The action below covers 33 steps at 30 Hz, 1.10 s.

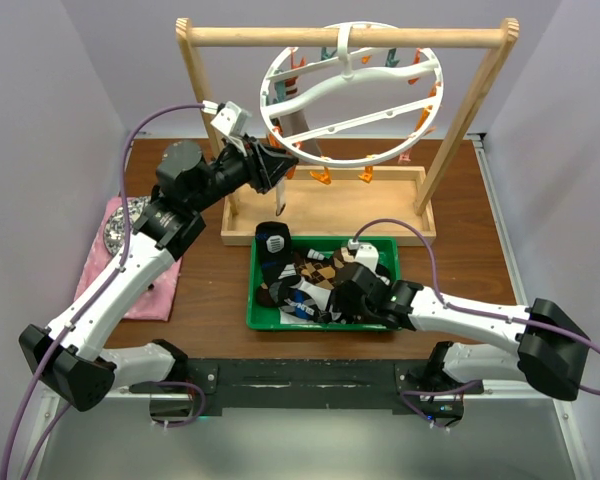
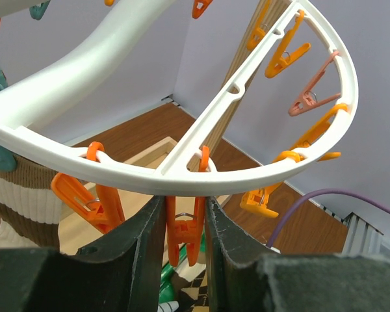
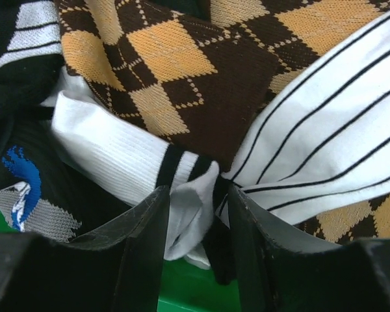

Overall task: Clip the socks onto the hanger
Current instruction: Adjust the sock in the bin.

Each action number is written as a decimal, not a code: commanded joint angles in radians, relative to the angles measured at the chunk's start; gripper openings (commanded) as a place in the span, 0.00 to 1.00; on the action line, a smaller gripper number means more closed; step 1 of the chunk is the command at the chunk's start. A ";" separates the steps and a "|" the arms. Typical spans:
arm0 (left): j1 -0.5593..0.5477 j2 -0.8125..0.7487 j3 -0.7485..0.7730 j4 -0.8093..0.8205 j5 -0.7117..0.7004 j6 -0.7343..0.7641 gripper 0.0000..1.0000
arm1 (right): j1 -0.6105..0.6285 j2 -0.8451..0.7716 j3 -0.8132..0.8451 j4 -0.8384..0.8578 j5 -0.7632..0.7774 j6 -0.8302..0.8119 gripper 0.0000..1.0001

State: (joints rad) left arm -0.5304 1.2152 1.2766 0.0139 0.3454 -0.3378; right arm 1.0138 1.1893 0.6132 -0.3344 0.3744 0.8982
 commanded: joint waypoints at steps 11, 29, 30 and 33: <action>0.009 -0.036 -0.025 0.032 0.030 -0.001 0.00 | 0.002 -0.027 0.034 -0.006 -0.002 -0.064 0.33; 0.015 -0.037 -0.014 0.034 0.024 0.005 0.00 | 0.002 -0.283 0.335 -0.089 0.196 -0.445 0.00; 0.015 -0.037 -0.013 0.034 0.024 0.005 0.00 | 0.003 -0.290 0.353 -0.095 0.205 -0.465 0.00; 0.013 -0.039 -0.011 0.035 0.027 0.003 0.00 | 0.002 -0.310 0.425 -0.114 0.195 -0.519 0.00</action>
State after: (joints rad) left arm -0.5236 1.2053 1.2613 0.0372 0.3561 -0.3374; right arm 1.0145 0.8967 0.9607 -0.4122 0.5190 0.5198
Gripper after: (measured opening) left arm 0.318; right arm 0.025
